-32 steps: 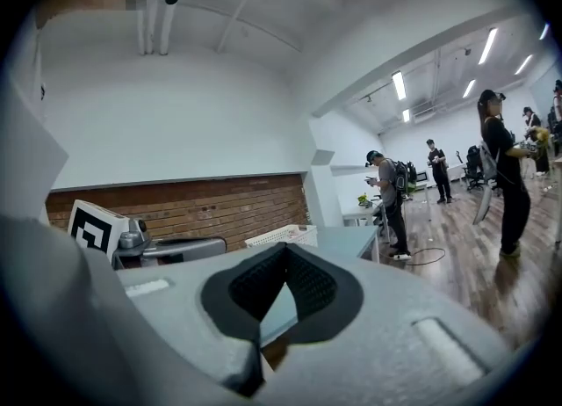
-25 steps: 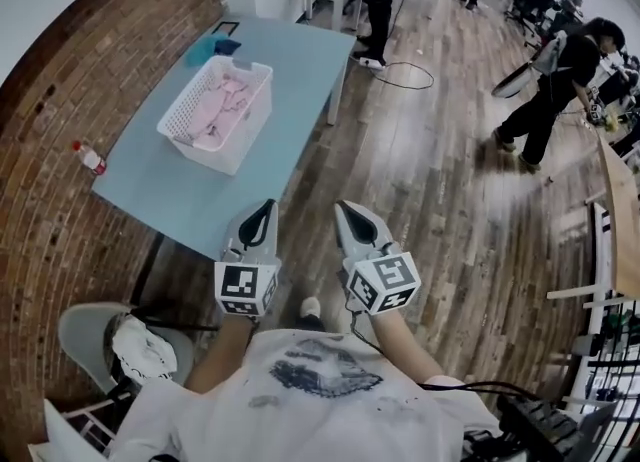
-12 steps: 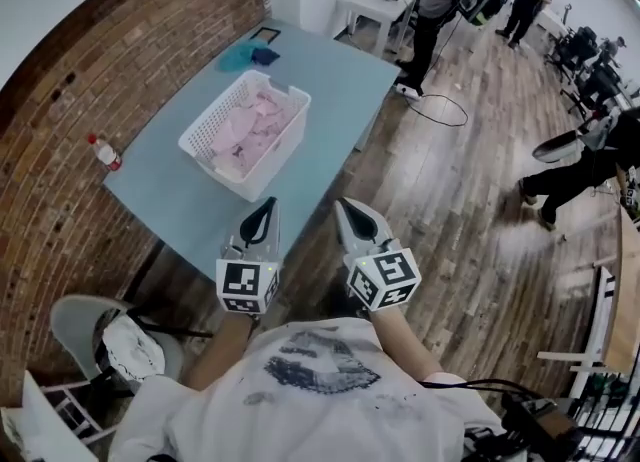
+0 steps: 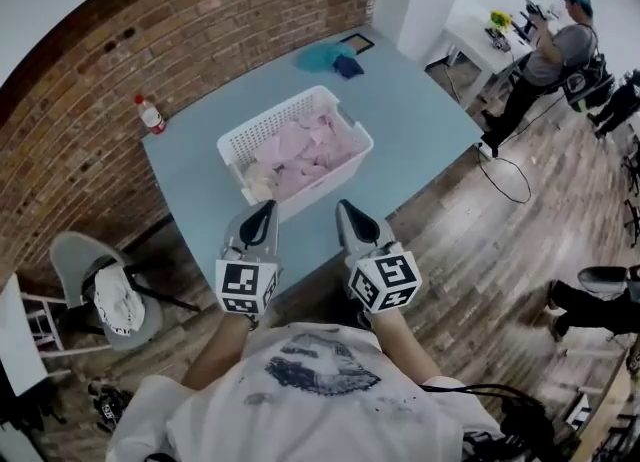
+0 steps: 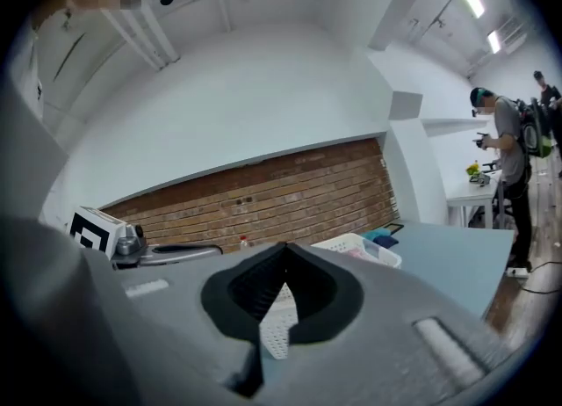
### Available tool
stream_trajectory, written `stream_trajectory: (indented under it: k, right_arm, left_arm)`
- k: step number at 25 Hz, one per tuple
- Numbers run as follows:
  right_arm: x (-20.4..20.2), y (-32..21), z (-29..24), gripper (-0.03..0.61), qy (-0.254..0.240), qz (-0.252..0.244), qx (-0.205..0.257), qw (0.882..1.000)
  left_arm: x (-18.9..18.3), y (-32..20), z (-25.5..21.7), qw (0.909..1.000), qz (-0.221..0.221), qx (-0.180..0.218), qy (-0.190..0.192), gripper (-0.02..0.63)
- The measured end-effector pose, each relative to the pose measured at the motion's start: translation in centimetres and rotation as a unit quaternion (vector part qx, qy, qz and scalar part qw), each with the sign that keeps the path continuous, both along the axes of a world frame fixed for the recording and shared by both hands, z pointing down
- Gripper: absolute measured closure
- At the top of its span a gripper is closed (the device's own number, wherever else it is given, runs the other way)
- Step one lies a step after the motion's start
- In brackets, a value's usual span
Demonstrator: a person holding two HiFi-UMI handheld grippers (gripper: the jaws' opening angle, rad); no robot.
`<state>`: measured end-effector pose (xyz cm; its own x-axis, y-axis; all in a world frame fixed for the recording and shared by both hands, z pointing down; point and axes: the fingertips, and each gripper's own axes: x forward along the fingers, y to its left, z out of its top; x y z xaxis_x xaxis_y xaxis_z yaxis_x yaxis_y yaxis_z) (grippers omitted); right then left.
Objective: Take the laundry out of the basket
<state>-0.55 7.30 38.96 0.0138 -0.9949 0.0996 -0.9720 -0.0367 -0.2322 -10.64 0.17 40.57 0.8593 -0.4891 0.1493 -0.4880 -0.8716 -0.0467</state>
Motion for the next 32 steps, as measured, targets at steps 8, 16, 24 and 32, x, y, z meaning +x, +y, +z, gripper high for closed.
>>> stream_trajectory:
  k: [8, 16, 24, 32]
  right_arm:
    - [9.8, -7.2, 0.4, 0.581, -0.007, -0.118, -0.012, 0.993]
    - [13.6, -11.5, 1.4, 0.581, -0.019, -0.18, -0.02, 0.983]
    - [13.2, -14.6, 2.8, 0.581, -0.015, -0.209, -0.035, 0.977]
    - [11.5, -18.1, 3.5, 0.581, -0.003, -0.208, -0.052, 0.977]
  left_arm:
    - [8.0, -5.3, 0.3, 0.9929, -0.118, -0.01, -0.018, 0.623]
    - [10.5, -7.6, 0.7, 0.9823, -0.184, -0.013, -0.033, 0.623]
    - [10.0, -9.8, 1.9, 0.9779, -0.205, -0.021, -0.034, 0.623]
    - [8.7, -13.1, 2.6, 0.9805, -0.193, -0.026, -0.023, 0.623]
